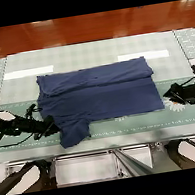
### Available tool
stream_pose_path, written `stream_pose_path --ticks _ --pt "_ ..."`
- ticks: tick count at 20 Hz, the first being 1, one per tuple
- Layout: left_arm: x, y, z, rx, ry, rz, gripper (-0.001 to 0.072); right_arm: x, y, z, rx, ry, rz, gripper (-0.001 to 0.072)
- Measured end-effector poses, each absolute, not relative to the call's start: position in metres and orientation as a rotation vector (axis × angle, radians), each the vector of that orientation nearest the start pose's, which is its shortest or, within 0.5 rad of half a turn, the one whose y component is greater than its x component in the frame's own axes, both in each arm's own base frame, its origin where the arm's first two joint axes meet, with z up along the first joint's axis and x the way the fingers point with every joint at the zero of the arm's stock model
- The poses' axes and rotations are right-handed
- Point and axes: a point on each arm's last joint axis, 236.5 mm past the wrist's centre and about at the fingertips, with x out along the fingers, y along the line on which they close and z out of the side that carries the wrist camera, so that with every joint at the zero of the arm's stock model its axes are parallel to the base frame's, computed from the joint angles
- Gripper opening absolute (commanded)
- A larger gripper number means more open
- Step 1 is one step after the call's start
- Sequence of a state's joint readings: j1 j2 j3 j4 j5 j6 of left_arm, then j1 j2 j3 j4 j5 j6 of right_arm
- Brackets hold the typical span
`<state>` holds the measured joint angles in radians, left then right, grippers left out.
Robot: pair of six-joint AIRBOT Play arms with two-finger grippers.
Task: Fold the shirts.
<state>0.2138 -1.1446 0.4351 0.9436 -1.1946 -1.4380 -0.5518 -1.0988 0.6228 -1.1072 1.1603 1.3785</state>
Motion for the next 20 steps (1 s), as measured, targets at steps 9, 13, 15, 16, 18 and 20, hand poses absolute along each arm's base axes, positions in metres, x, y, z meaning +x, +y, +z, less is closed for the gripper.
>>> stream_pose_path --ticks 9,13,15,16,18,20 --pt "0.186 -0.100 -0.105 -0.815 1.709 -0.195 0.0019 0.232 -0.010 -0.109 0.851 1.578 -0.018 0.0240" --pt "0.192 -0.103 -0.101 -0.828 1.690 -0.210 0.0019 0.270 0.002 -0.108 0.781 1.506 0.065 0.0035" --pt "0.204 -0.100 -0.095 -0.817 1.655 -0.223 0.0019 0.287 0.009 -0.096 0.755 1.476 0.120 0.0035" --pt "0.213 -0.097 -0.091 -0.814 1.628 -0.226 0.0018 0.293 0.009 -0.091 0.738 1.467 0.138 0.0035" --pt "0.240 -0.085 -0.078 -0.803 1.551 -0.219 0.0018 0.312 0.009 -0.075 0.716 1.423 0.168 0.0034" --pt "0.273 -0.073 -0.062 -0.782 1.466 -0.216 0.0018 0.333 0.006 -0.060 0.695 1.378 0.187 0.0034"
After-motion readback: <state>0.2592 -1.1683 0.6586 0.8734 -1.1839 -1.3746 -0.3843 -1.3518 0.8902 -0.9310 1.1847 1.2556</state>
